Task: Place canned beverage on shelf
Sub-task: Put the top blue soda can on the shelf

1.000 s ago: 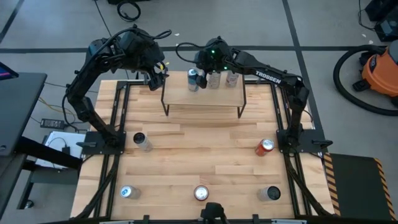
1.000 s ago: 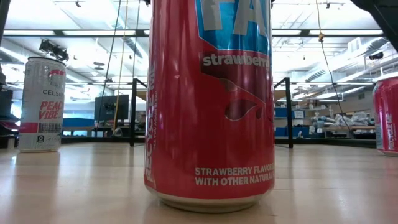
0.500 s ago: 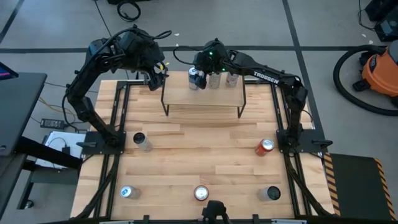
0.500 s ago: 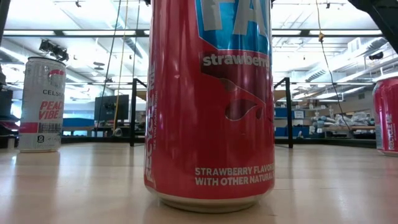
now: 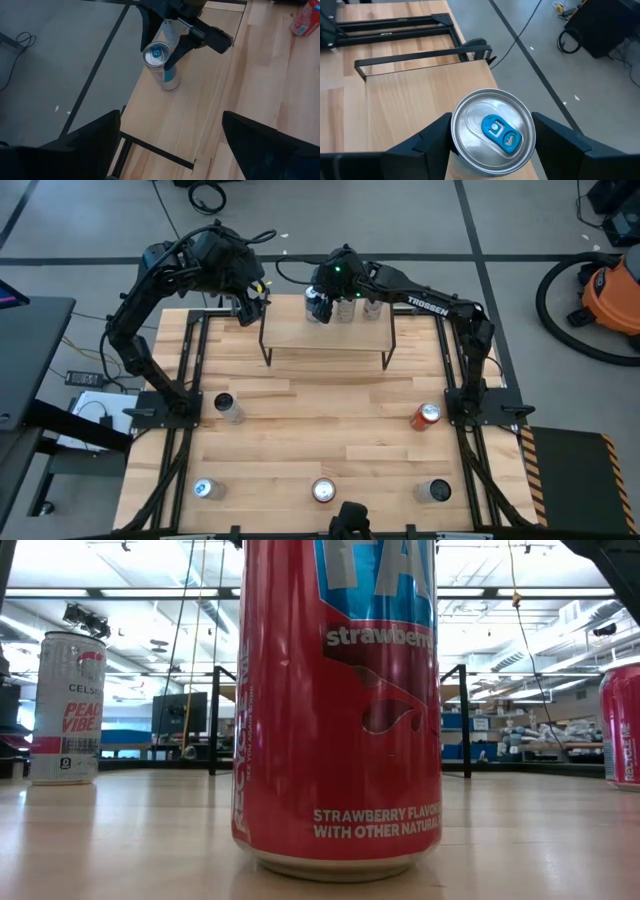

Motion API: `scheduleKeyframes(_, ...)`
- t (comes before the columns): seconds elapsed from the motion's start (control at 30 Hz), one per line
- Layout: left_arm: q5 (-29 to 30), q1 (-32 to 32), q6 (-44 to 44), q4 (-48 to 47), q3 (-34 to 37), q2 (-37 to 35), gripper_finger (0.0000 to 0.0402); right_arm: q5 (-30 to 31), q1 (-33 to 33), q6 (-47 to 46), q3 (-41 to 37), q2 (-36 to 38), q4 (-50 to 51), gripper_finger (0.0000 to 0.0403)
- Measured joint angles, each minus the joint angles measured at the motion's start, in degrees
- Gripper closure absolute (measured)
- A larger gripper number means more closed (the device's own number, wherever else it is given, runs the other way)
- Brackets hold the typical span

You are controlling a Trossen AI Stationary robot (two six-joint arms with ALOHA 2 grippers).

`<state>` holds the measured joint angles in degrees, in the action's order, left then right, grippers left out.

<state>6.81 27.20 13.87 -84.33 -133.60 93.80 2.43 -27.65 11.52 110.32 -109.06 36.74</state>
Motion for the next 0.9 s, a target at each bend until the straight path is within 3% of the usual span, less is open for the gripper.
scheduleKeyframes(0.23, 0.0, 0.0, 0.26, 0.0, 0.0, 0.0, 0.0049, 1.2, 1.08, 1.15, 0.0, 0.0, 0.04, 0.0125)
scheduleKeyframes(0.5, -0.02, 0.0, 0.29, 0.0, 0.0, 0.0, 0.0049, 6.48, 2.77, 0.86, 0.0, 0.21, 0.46, 0.0151)
scheduleKeyframes(0.67, 0.0, 0.0, 0.28, 0.02, 0.0, 0.0, 0.0049, 8.68, 3.42, -2.18, -0.11, 0.94, 1.52, 0.0145)
scheduleKeyframes(0.9, -0.01, 0.0, 0.28, 0.02, 0.0, 0.0, 0.0049, 8.22, 3.54, -4.67, -0.17, 1.4, 1.11, 0.0146)
